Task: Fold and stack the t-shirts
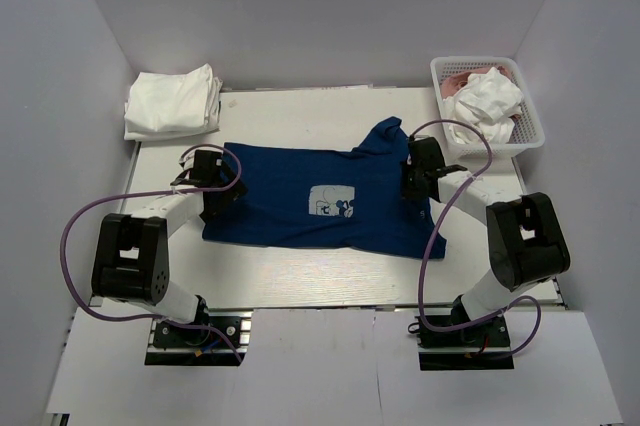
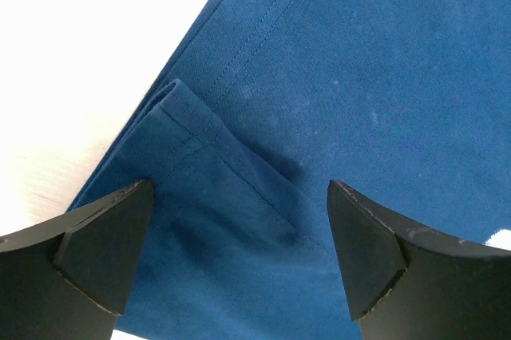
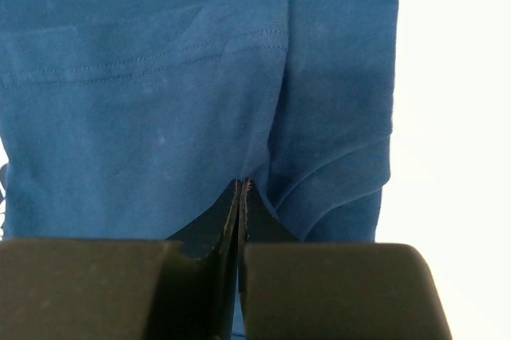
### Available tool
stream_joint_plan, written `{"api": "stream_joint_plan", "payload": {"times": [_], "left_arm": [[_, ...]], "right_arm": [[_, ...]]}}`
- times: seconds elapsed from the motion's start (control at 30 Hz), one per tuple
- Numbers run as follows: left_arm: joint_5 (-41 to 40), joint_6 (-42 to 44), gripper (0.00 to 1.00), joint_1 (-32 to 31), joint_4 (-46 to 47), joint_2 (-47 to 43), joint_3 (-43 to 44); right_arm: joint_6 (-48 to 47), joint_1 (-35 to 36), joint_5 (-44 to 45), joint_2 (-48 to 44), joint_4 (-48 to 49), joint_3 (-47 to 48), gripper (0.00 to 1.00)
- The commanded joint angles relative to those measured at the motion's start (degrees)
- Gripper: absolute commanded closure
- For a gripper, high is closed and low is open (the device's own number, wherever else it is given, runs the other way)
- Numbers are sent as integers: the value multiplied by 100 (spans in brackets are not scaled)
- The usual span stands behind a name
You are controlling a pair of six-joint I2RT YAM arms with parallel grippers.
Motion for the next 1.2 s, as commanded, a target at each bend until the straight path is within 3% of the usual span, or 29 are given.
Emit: {"api": "stream_joint_plan", "payload": {"times": [0.0,0.27,0.47,0.57,0.63,0.67,0.73,0.77,0.83,0.87,1.17], "left_arm": [[25,18,0,4,-8,126,22],[-80,18,0,57,-61,126,22],[-195,-35,0,57,-175,179,75],[-247,-35,0,57,-228,179,75],[-299,-35,0,57,-228,179,75],[-300,-35,0,57,-280,179,75],[-361,-87,0,57,-281,126,75],[-362,-87,0,57,-281,74,75],[-362,-87,0,57,-281,73,75],[-362,-87,0,57,-281,12,75],[-168,-87,0,57,-114,-94,75]], "right_arm": [[-119,-31,347,-209,141,407,100],[-488,-31,656,-96,-105,917,100],[-505,-40,699,440,-281,1164,100],[-365,-48,1128,844,-649,1489,100],[-242,-40,1349,1108,-993,1717,89],[-190,-40,1507,1161,-1115,1761,73],[-154,-40,1561,1127,-1256,1841,62],[-93,-5,1622,1091,-1266,1841,40],[-93,-13,1500,812,-1257,1780,30],[-136,-4,1438,723,-1231,1753,10],[-103,48,-1162,-446,-186,884,10]]}}
